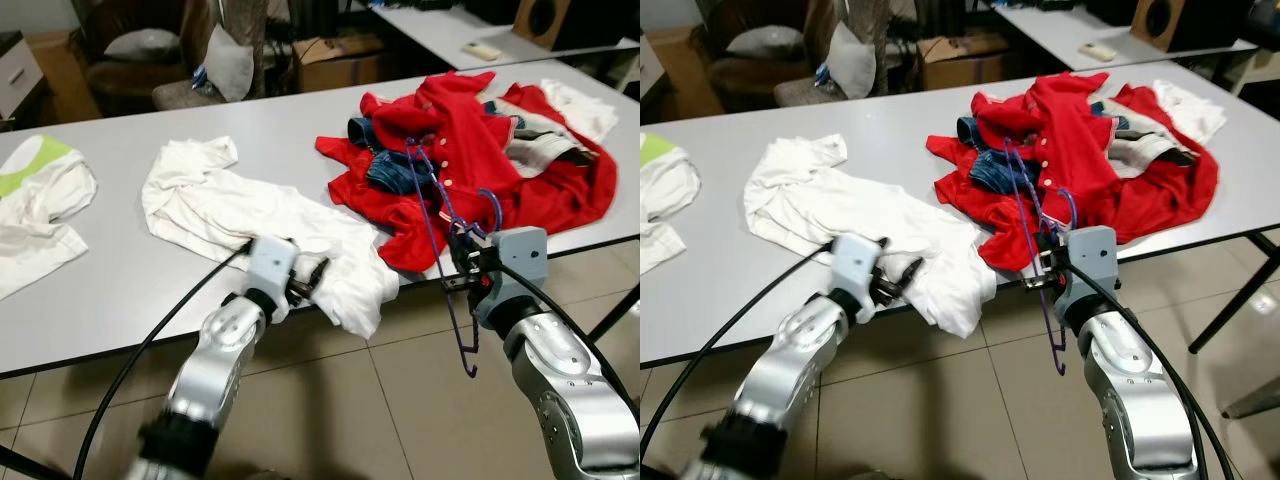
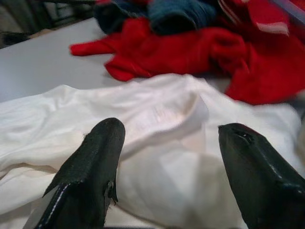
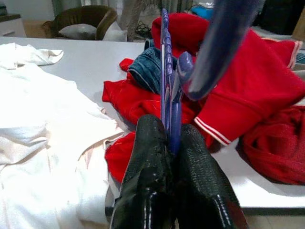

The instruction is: Hang hanger

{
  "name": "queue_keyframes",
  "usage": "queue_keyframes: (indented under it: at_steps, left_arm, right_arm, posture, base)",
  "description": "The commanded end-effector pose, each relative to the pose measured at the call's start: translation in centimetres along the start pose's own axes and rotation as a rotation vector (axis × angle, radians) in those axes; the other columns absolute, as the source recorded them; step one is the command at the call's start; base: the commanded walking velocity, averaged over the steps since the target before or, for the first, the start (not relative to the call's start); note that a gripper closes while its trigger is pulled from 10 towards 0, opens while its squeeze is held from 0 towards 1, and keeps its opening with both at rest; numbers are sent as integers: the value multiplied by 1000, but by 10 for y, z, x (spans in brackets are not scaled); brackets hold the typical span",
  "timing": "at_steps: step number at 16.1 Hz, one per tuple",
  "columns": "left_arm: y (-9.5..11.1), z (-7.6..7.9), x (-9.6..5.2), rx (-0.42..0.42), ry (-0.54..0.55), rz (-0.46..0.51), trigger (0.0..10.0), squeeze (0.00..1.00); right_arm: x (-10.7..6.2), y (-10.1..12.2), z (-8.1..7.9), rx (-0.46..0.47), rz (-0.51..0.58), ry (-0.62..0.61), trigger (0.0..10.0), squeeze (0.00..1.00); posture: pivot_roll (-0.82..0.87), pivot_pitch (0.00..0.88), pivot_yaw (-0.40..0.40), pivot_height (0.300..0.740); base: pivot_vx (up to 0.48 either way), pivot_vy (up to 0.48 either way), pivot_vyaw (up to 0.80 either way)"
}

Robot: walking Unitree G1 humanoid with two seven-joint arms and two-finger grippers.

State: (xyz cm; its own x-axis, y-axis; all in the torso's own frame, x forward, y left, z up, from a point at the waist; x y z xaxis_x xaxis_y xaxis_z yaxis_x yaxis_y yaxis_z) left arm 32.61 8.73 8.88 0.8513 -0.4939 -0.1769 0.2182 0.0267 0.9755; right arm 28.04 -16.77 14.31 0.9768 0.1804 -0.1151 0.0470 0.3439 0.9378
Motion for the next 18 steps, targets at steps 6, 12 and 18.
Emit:
queue_keyframes:
  at_steps: [6,12,18]
  left_arm:
    - [-41,-1,16,135,0,-204,10000,0]
    - [-38,-89,-24,214,245,-251,10000,0]
    - [-16,-169,-80,314,406,-334,10000,0]
  right_arm:
    - [-6,2,1,-14,-2,-9,10000,0]
    - [-4,2,-3,-11,-6,5,10000,0]
    - [4,0,-16,-1,-7,64,10000,0]
  posture:
    - [-214,0,79,740]
    - [-204,0,71,740]
    - [-150,0,44,740]
  base:
    - [0,0,0]
    - [0,0,0]
    - [0,0,0]
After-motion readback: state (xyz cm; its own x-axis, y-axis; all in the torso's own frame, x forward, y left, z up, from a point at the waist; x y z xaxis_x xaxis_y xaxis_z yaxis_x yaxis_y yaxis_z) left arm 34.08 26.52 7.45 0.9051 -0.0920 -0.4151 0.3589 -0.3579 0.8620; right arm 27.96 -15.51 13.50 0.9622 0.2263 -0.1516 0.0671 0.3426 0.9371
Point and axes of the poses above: a point about 5 cm out from each wrist's last joint towards the gripper, its own x axis pointing out of the wrist towards the gripper, its own y axis along the axis of the wrist's last joint, z = x × y, the point moved 3 cm from there along x, pointing out of the wrist towards the gripper, and after that the axes turned 15 degrees about -x, right-handed, at the moved point
